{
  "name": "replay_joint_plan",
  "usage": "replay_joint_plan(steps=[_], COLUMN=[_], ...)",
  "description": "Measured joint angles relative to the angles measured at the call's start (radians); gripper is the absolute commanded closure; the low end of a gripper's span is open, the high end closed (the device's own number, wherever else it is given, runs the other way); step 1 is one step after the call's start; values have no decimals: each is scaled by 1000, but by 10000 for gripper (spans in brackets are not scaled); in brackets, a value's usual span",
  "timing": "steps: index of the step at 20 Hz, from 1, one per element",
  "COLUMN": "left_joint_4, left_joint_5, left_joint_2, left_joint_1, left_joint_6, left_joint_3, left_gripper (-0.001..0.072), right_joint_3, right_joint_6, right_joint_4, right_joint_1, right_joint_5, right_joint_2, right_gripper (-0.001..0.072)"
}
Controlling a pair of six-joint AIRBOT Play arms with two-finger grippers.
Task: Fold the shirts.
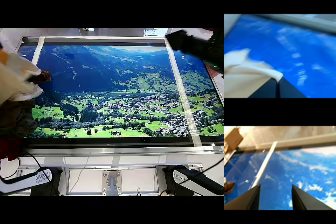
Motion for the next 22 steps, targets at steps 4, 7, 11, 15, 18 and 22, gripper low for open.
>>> replay_joint_plan(steps=[4, 7, 11, 15, 18, 22], left_joint_4=[-387, -579, -654, -386, -142, 47], left_joint_5=[3, 66, 88, -121, -323, -412], left_joint_2=[34, 43, 42, -26, -118, -240], left_joint_1=[-197, -358, -466, -496, -502, -505], left_joint_6=[138, 198, 233, 79, -30, -107], left_joint_3=[48, 60, 65, 53, -25, -199], left_gripper=[694, 695, 694, 693, 693, 692], right_joint_3=[32, 42, 33, -68, -212, -457], right_joint_6=[-2, -2, -3, -3, -3, -23], right_joint_4=[-77, -151, -257, -285, -258, -187], right_joint_1=[-101, -182, -233, -246, -249, -250], right_joint_5=[1, 19, 127, 224, 274, 292], right_joint_2=[108, 178, 211, 219, 220, 218], right_gripper=[262, 262, 262, 262, 261, 248])
